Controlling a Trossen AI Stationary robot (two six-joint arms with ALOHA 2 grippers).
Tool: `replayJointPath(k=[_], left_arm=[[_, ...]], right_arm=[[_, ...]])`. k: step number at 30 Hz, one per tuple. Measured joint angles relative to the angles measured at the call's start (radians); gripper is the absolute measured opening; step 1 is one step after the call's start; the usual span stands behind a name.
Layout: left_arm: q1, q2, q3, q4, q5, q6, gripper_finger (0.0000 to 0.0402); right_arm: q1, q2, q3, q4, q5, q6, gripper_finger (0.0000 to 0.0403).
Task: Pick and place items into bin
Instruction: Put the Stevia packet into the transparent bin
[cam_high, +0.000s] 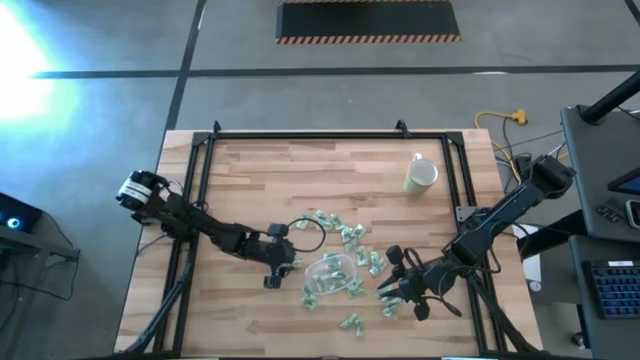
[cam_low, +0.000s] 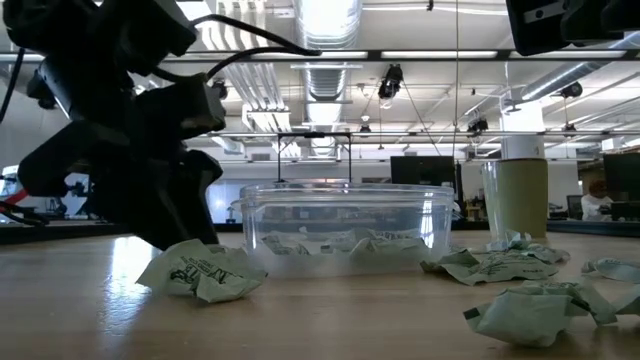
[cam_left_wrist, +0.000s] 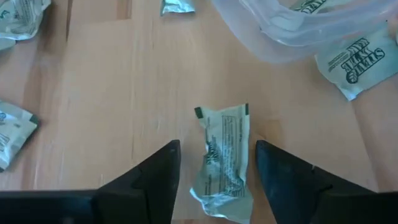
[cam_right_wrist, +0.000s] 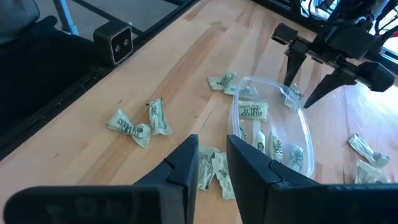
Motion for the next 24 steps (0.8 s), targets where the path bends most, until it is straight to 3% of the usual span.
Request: replayJointPath(k=[4, 15, 24], left_arm=[[0.0, 0.0, 0.0, 0.0, 0.003, 0.0, 0.0154], [0.0, -0.004, 0.001, -0.008, -0.005, 0.011, 0.001], [0.0, -0.046, 0.003, -0.023, -0.005, 0.036, 0.0006]], right_arm=[[0.0, 0.0, 0.0, 0.0, 0.0, 0.002, 0.0074], [0.0, 0.0, 0.0, -0.003, 0.0, 0.004, 0.0074], [0.0, 0.0, 0.0, -0.008, 0.0, 0.004, 0.0066]])
